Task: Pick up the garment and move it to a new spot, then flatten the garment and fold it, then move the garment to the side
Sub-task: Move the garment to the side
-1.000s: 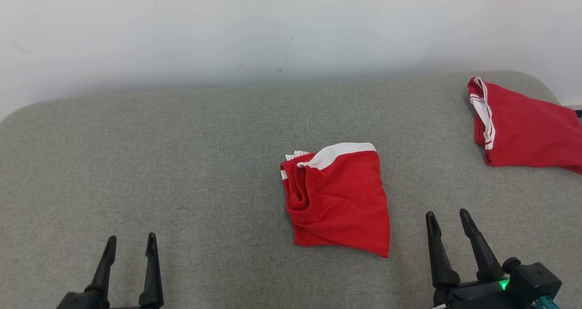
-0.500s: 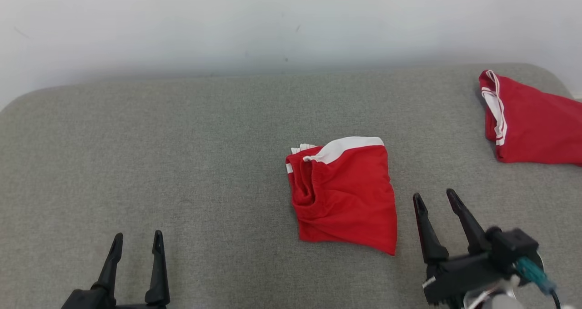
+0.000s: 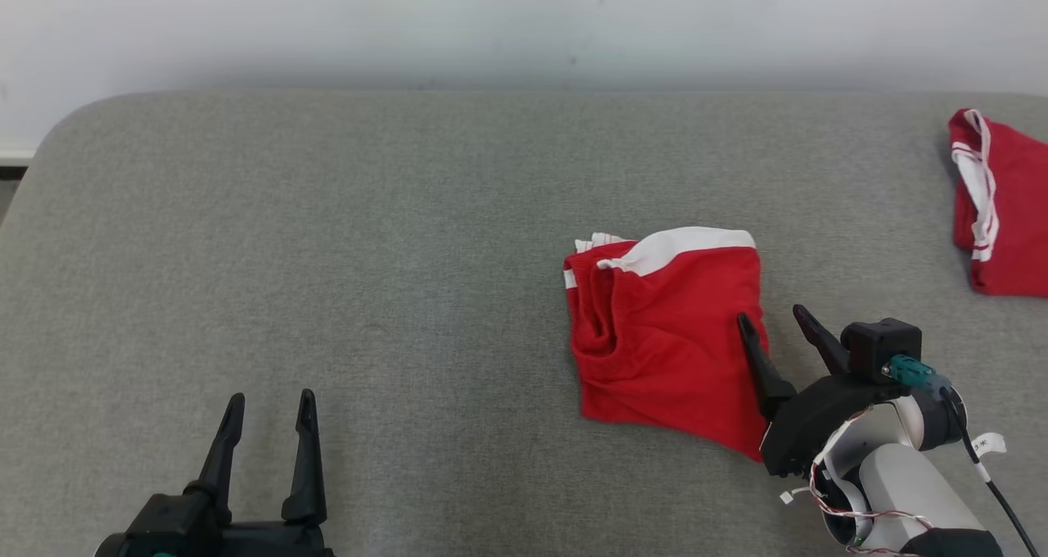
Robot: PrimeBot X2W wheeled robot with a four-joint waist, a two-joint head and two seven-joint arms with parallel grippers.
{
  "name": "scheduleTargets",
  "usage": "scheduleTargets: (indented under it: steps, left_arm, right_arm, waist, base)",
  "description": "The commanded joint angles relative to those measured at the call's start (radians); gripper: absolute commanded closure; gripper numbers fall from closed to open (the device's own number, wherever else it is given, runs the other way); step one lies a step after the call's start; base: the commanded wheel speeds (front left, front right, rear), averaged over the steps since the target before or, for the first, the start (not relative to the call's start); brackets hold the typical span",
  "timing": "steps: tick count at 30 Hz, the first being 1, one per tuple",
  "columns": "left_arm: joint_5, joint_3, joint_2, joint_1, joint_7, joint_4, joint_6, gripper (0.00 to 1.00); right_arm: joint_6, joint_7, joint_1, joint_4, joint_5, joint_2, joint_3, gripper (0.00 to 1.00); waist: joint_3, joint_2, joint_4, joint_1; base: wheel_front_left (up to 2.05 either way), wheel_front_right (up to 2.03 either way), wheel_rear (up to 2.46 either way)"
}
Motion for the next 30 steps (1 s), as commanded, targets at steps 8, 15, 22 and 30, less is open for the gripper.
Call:
scheduleTargets:
  steps: [8,15,22,30]
  left_arm:
    - [-0.012,-0.005,0.0,-0.03,0.0,0.008,0.008,0.0]
    - [-0.006,0.0,0.0,-0.034,0.0,0.011,0.006,0.0]
    - [-0.003,-0.012,0.0,-0.055,0.0,0.005,-0.001,0.0]
    - [0.004,-0.022,0.0,-0.095,0.0,-0.008,-0.01,0.0]
  right_arm:
    - [-0.002,0.014,-0.071,0.19,-0.003,0.019,-0.006,0.0]
    - [-0.003,-0.009,-0.106,0.27,0.027,0.041,0.03,1.0]
    - [-0.003,-0.001,-0.2,0.274,0.018,-0.046,0.114,1.0]
    - [-0.003,0.059,-0.322,0.189,0.06,-0.2,0.232,1.0]
  waist:
    - [0.049,-0.0001,0.055,0.0]
    - [0.054,-0.0001,0.051,0.0]
    - [0.086,-0.0001,0.029,0.0]
    - [0.163,-0.0001,-0.011,0.0]
  base:
    - [0.0,0.0,0.0]
    - [0.0,0.0,0.0]
    - [0.0,0.0,0.0]
    - [0.0,0.0,0.0]
